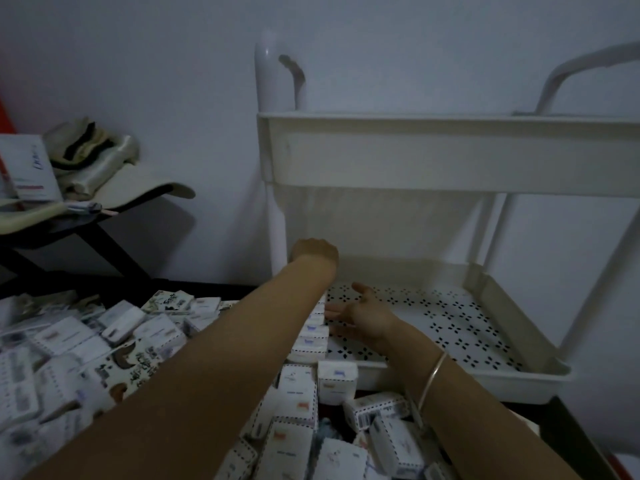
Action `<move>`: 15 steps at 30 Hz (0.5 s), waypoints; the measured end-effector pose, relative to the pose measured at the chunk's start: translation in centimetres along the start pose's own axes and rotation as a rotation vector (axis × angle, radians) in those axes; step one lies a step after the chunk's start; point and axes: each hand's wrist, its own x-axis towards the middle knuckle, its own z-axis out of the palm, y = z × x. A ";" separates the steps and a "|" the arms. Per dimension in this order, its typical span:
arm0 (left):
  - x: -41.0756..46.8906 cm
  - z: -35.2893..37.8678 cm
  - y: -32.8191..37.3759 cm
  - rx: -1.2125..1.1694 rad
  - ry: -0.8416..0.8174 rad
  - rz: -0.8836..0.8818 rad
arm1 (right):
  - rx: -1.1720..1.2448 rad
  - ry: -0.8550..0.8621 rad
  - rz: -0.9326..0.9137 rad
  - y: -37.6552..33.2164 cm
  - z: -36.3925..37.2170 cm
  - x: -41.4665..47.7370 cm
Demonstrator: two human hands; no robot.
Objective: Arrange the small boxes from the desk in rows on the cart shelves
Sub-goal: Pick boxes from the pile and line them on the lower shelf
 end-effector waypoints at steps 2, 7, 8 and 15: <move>-0.1 0.1 -0.1 -0.001 -0.011 0.002 | 0.009 0.021 0.033 0.0 0.0 0.1; -0.7 0.0 0.0 0.062 -0.083 0.062 | -0.196 0.157 -0.077 0.4 0.1 0.1; -0.9 0.0 0.0 0.078 -0.090 0.072 | -0.167 0.159 -0.084 0.2 0.1 0.0; -4.2 -0.3 0.0 0.160 0.136 0.209 | -0.460 0.103 -0.315 -2.6 -1.2 -4.2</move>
